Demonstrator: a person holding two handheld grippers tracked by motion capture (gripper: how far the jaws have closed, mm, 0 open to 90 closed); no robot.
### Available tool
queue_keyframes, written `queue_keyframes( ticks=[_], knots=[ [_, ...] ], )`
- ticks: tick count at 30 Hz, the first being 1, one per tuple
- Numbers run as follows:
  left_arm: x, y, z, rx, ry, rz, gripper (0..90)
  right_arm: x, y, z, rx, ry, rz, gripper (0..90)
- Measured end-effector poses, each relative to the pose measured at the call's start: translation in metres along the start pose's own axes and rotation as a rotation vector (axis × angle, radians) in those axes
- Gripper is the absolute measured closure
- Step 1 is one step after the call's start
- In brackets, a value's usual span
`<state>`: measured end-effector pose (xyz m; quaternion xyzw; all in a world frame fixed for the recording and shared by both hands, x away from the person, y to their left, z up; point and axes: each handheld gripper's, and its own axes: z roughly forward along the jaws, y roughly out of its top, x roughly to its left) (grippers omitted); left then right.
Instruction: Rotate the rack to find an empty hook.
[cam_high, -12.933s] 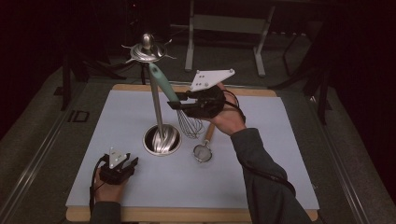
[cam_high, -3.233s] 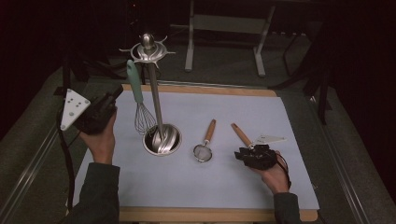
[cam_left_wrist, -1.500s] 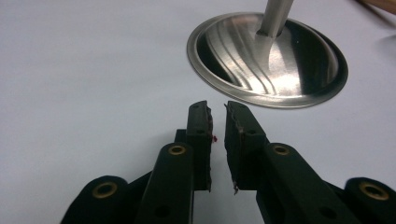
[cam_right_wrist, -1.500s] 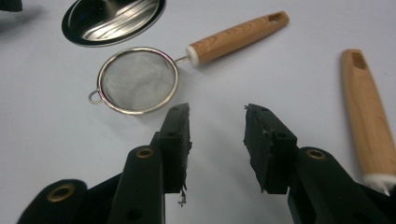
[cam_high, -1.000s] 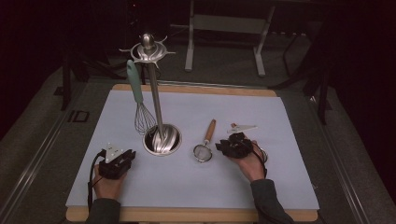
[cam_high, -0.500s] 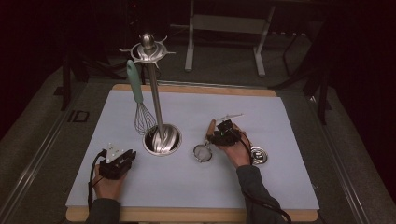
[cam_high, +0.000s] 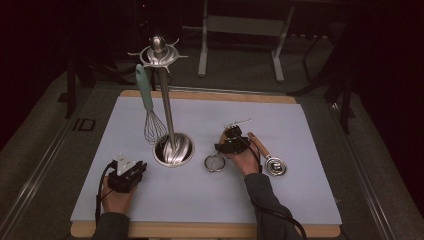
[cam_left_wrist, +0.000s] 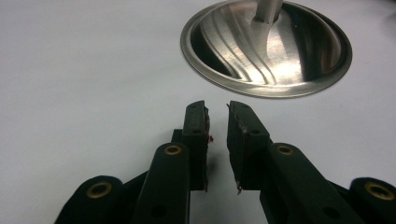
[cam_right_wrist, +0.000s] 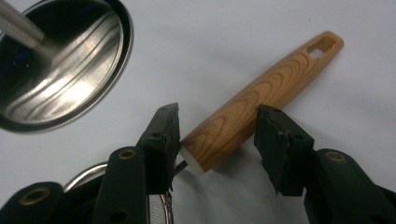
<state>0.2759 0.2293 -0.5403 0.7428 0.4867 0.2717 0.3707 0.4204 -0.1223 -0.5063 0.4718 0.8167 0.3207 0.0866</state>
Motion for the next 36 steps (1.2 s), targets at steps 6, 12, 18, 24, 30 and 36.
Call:
queue_keyframes(
  ticks=[6,12,18,24,30,36],
  knots=[
    [0.0,0.0,0.0,0.001,0.001,0.002,78.1,0.001,0.0,0.004,0.01,-0.014,0.043,48.6],
    [0.0,0.0,0.0,0.0,0.001,0.002,78.1,0.003,-0.003,0.01,0.032,0.014,0.06,51.7],
    [0.0,0.0,0.0,0.002,0.0,0.004,78.0,0.012,-0.003,0.012,0.071,0.009,-0.024,61.1],
    [0.0,0.0,0.0,0.002,0.001,0.006,77.9,0.015,-0.001,0.005,0.089,0.048,-0.084,69.9],
    [0.0,0.0,0.0,0.001,0.001,0.006,77.8,0.02,-0.002,-0.001,0.123,0.05,-0.15,72.8],
    [-0.001,0.0,0.0,0.003,0.002,0.008,77.7,0.006,-0.008,-0.019,0.149,0.009,-0.199,73.6]
  ],
)
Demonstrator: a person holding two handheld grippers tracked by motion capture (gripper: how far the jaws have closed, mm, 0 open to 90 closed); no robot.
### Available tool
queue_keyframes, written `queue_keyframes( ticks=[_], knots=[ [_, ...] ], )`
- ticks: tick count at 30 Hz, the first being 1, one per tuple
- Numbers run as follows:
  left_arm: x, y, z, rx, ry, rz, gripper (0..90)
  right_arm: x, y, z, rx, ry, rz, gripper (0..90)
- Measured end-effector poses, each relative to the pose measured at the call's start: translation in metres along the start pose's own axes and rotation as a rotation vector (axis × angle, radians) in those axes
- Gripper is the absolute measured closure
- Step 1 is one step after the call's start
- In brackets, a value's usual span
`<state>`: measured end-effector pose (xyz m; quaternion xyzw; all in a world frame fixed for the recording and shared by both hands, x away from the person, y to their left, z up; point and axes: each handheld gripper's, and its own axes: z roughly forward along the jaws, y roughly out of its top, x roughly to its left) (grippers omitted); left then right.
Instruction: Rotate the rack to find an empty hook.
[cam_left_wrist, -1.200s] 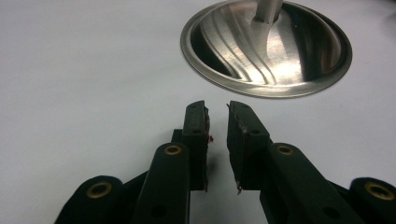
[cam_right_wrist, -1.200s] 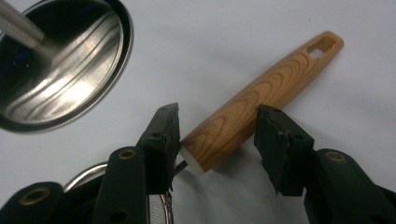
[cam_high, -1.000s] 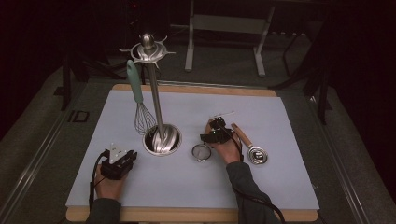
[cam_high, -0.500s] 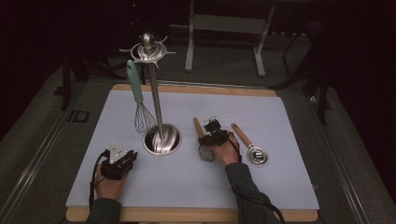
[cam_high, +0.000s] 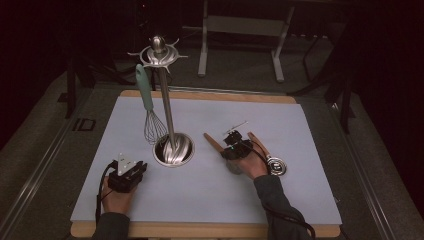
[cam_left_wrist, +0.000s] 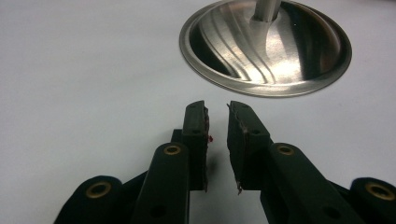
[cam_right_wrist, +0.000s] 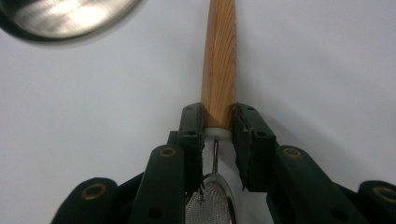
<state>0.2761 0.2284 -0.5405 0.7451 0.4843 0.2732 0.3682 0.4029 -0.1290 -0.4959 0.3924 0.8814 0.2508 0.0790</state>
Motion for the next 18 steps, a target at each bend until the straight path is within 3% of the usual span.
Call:
queue_keyframes(
  ticks=[3,8,14,18],
  knots=[
    [0.0,0.0,0.0,0.0,0.001,-0.001,77.5,-0.007,-0.006,-0.005,0.007,-0.006,-0.005,73.6],
    [0.0,0.0,0.0,0.003,0.003,-0.001,77.6,-0.027,-0.025,-0.02,0.023,-0.075,-0.047,73.6],
    [-0.001,0.0,0.0,0.005,0.006,0.004,76.7,-0.036,-0.036,-0.026,0.013,-0.027,-0.051,71.8],
    [-0.001,0.0,0.0,0.003,0.006,0.004,76.6,-0.038,-0.034,-0.027,-0.018,0.013,-0.011,65.6]
  ],
)
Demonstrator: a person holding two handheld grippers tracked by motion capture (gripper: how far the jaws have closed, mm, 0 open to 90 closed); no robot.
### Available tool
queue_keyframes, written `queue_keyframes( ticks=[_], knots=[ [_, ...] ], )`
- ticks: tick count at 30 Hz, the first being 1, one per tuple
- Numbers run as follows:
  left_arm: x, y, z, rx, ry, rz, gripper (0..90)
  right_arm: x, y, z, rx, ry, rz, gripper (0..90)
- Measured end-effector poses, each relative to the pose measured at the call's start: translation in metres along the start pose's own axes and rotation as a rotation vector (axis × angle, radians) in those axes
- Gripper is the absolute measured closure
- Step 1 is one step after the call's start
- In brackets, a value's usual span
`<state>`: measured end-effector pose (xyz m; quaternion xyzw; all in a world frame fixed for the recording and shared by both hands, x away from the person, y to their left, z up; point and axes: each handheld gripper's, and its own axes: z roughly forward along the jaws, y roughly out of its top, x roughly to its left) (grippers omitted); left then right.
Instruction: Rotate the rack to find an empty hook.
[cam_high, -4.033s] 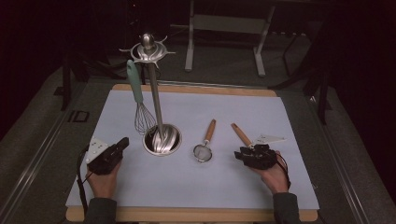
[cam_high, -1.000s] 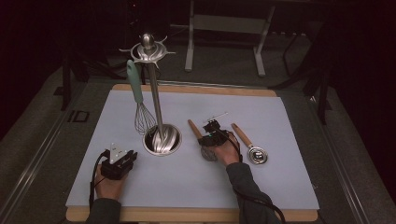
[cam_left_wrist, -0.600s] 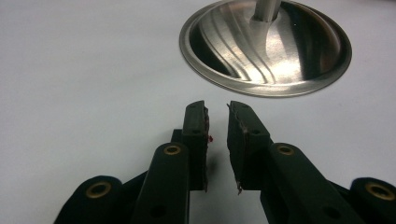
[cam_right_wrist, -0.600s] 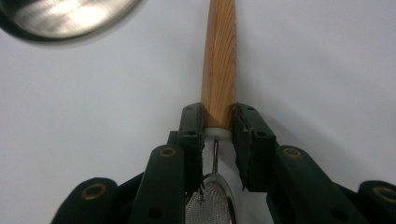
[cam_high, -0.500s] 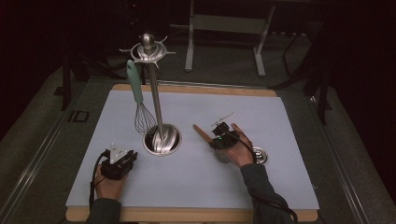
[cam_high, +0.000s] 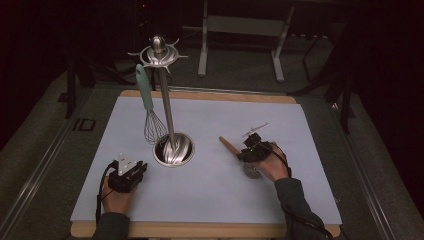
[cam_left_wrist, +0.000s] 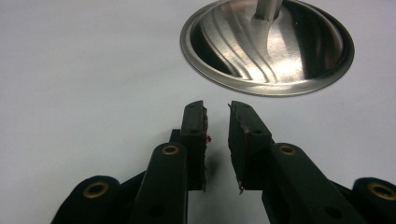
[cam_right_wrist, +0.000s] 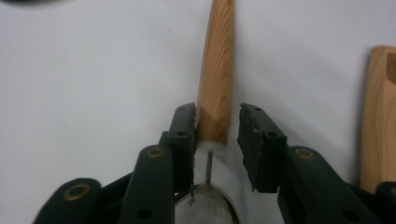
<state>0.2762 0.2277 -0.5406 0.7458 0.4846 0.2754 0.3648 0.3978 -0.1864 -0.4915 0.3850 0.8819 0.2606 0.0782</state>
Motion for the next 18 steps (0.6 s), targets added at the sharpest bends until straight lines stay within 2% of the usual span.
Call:
queue_keyframes(
  ticks=[2,5,10,14,18],
  knots=[
    [0.0,0.0,0.0,-0.001,0.0,-0.001,76.4,-0.001,0.002,-0.001,-0.03,0.033,0.024,64.7],
    [0.0,0.0,0.0,-0.002,0.0,-0.002,76.4,-0.003,0.005,-0.002,-0.047,0.053,0.052,65.4],
    [0.0,0.0,0.0,-0.001,0.001,-0.001,76.2,-0.004,0.004,0.004,-0.022,0.117,0.097,68.9],
    [0.0,0.0,0.0,-0.001,0.001,0.0,76.1,-0.004,0.004,0.007,-0.009,0.159,0.111,69.1],
    [0.0,0.0,0.0,-0.002,0.0,0.0,76.1,-0.002,0.006,0.007,-0.025,0.158,0.132,68.3]
  ],
)
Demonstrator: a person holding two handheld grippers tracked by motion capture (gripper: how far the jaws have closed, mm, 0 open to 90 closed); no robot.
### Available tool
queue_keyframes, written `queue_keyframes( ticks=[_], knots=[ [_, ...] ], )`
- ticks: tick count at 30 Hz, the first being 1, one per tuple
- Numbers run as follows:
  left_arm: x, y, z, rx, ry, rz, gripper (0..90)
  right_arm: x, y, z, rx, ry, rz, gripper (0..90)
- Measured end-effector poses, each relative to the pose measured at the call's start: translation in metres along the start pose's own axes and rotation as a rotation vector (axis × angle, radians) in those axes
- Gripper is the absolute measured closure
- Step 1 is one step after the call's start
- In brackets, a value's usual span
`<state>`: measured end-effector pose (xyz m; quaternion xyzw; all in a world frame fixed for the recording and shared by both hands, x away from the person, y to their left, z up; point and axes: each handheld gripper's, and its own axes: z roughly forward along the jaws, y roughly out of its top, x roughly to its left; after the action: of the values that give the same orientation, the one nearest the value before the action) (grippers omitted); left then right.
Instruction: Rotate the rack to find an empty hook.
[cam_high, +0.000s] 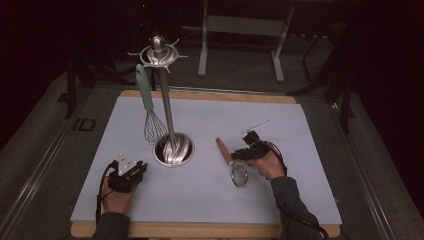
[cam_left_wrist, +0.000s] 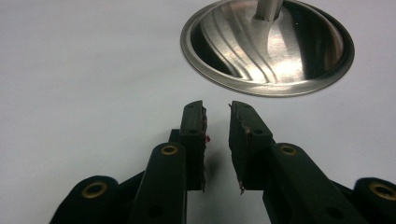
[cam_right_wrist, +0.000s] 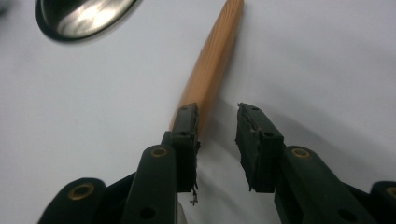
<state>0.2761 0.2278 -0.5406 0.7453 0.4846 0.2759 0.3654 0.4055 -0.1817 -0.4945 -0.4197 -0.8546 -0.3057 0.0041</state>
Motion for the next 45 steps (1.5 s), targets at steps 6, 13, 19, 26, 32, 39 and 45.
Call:
queue_keyframes(
  ticks=[6,13,19,26,32,39,45],
  knots=[
    [0.0,0.0,0.0,-0.001,0.0,0.0,75.7,0.002,0.005,0.0,-0.001,0.038,0.032,67.0],
    [0.0,0.0,0.0,0.0,0.0,0.0,75.7,0.001,0.005,0.007,0.039,0.045,0.053,68.0],
    [0.0,0.0,0.0,0.001,0.002,0.001,75.7,0.001,0.007,0.016,0.1,0.052,0.074,65.9],
    [0.0,0.0,0.0,0.002,0.0,0.001,75.7,-0.001,0.016,0.023,0.176,0.068,0.129,67.8],
    [0.0,0.0,0.0,0.002,-0.001,-0.002,75.7,0.009,0.022,0.024,0.2,0.045,0.087,71.0],
    [0.0,0.0,0.0,0.002,-0.001,-0.001,75.7,0.015,0.024,0.015,0.15,0.046,0.055,70.9],
    [0.0,0.0,0.0,0.0,0.001,0.0,75.7,0.022,0.029,-0.002,0.095,0.042,-0.019,71.0]
  ],
)
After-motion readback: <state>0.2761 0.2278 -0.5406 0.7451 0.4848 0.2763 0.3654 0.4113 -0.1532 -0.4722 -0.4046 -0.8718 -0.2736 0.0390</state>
